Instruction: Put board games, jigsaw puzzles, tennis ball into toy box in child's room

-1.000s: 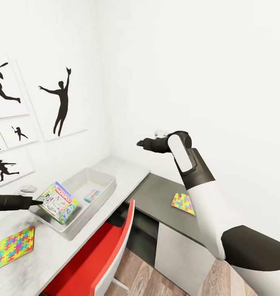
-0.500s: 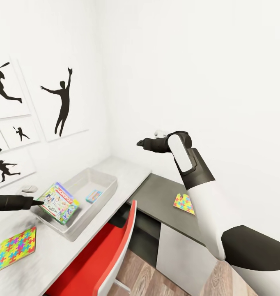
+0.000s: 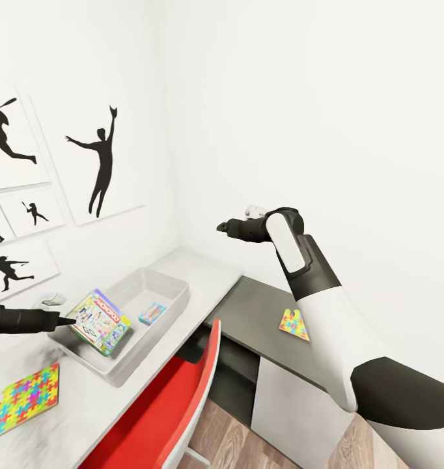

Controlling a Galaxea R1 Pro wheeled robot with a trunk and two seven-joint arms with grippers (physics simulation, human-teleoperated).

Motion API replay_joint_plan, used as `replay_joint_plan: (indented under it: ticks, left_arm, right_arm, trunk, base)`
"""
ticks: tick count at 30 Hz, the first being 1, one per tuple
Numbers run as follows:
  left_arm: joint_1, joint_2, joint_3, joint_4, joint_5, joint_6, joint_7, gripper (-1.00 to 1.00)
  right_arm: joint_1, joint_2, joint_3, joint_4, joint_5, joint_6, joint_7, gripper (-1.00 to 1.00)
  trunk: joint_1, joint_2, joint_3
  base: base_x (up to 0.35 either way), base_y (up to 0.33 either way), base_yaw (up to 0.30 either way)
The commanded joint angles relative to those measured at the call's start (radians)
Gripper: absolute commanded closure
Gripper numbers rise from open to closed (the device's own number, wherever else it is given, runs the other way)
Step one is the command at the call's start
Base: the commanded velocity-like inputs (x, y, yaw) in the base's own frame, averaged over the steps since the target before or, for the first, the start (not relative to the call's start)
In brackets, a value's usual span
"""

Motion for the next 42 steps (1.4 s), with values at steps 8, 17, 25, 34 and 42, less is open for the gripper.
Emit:
replay_joint_plan:
  ticks: [8,17,25,34,42]
  left_arm:
    - [-0.002,-0.001,0.009,-0.001,-0.01,0.01,-0.012,1.0]
    - [-0.002,-0.006,0.009,-0.001,-0.01,0.011,-0.014,1.0]
    - [-0.002,-0.024,0.008,-0.001,-0.01,0.01,-0.014,1.0]
    - [-0.001,-0.029,0.008,-0.001,-0.01,0.01,-0.015,1.0]
    - [-0.001,-0.029,0.007,-0.001,-0.01,0.008,-0.017,1.0]
  right_arm:
    - [-0.001,0.0,0.001,0.0,-0.01,0.002,-0.01,-1.0]
    - [-0.001,0.0,0.001,-0.001,-0.01,0.002,-0.01,-1.0]
    - [-0.001,0.0,0.001,0.0,-0.01,0.002,-0.01,-1.0]
    - [-0.001,0.0,0.0,0.0,-0.01,0.002,-0.009,-1.0]
    - [-0.001,0.0,0.001,0.0,-0.01,0.002,-0.01,-1.0]
  trunk:
    - [0.001,-0.002,-0.002]
    - [0.001,-0.002,-0.002]
    - [0.001,-0.002,-0.002]
    - [0.001,-0.002,-0.002]
    - [0.001,-0.002,-0.002]
  base:
    - [0.006,0.016,0.037]
    - [0.029,0.093,0.069]
    - [0.066,-0.027,0.069]
    - [0.025,-0.02,0.019]
    - [0.001,0.053,0.001]
